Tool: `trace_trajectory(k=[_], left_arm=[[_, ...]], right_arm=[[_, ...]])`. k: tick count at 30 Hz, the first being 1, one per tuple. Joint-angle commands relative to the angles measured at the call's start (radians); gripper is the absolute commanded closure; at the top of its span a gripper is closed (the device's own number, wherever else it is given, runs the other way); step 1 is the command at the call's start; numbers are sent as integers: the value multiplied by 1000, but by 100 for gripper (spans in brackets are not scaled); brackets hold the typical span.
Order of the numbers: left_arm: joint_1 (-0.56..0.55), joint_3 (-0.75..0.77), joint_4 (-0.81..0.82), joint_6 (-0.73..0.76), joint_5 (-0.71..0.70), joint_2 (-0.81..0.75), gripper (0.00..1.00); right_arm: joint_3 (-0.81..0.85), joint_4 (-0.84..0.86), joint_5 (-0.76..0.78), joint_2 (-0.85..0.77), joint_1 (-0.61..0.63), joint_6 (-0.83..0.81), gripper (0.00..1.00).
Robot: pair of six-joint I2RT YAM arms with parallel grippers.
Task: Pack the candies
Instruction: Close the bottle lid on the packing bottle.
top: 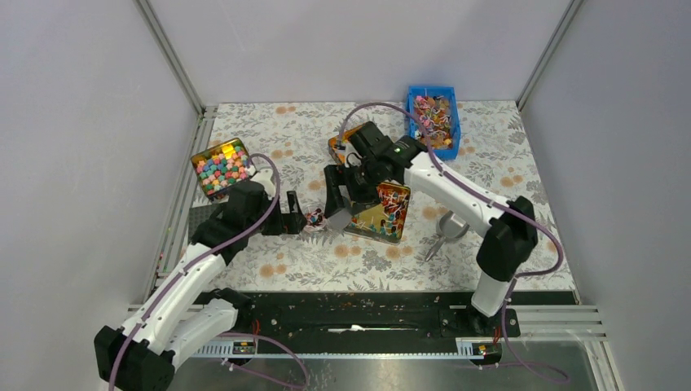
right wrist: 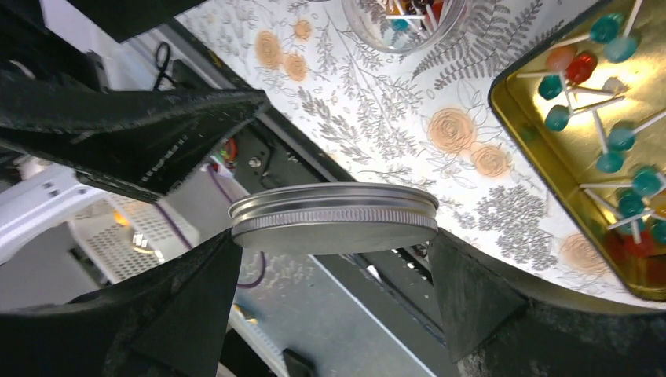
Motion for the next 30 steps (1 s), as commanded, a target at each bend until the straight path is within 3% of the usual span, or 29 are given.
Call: trace_trajectory(k=[1, 7, 19, 30], left_arm=[[107, 59, -61, -31, 60, 10, 1], [211, 100, -159, -31, -3, 35, 1], [238, 144, -227, -29, -202, -17, 1], [239, 103, -218, -44, -161, -22, 1]], right_arm=[[154, -150, 145, 103, 58, -142, 13], [354, -288, 229, 282, 106, -189, 13], [840, -531, 316, 627, 158, -230, 12], [880, -504, 328, 687, 158, -223, 11]])
